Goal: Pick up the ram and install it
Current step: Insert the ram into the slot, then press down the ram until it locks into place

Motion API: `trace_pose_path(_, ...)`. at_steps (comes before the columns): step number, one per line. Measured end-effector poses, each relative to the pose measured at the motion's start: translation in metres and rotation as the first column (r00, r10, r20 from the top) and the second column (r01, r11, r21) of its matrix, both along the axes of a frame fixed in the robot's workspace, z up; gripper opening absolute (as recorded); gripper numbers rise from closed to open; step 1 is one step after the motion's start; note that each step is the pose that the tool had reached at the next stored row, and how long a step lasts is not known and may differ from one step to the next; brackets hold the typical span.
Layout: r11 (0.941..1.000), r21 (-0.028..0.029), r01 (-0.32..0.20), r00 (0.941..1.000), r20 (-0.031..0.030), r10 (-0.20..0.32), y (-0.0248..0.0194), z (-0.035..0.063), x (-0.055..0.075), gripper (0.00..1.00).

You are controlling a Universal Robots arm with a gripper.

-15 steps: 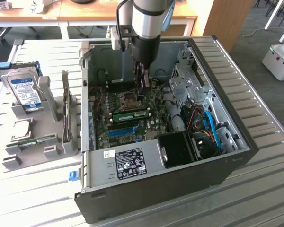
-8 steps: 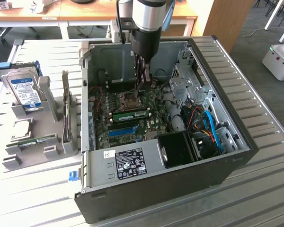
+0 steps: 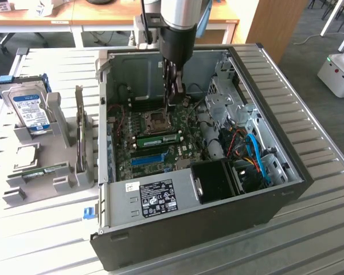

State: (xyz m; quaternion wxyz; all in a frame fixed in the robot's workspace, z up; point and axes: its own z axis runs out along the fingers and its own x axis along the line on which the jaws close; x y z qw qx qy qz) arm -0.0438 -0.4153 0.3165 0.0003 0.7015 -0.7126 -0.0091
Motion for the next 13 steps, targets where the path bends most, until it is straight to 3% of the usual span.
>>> trace_pose_path(6, 1.0000, 0.0007, 0.000, 1.0000, 0.0001, 0.000, 0.0000, 0.0056, 0.0000, 0.32)
trace_pose_path(8, 1.0000, 0.0060, 0.000, 1.0000, 0.0000, 0.000, 0.0000, 0.0057, 0.0000, 0.32)
trace_pose_path(13, 1.0000, 0.0061, 0.000, 1.0000, 0.0000, 0.000, 0.0000, 0.0057, 0.0000, 0.32)
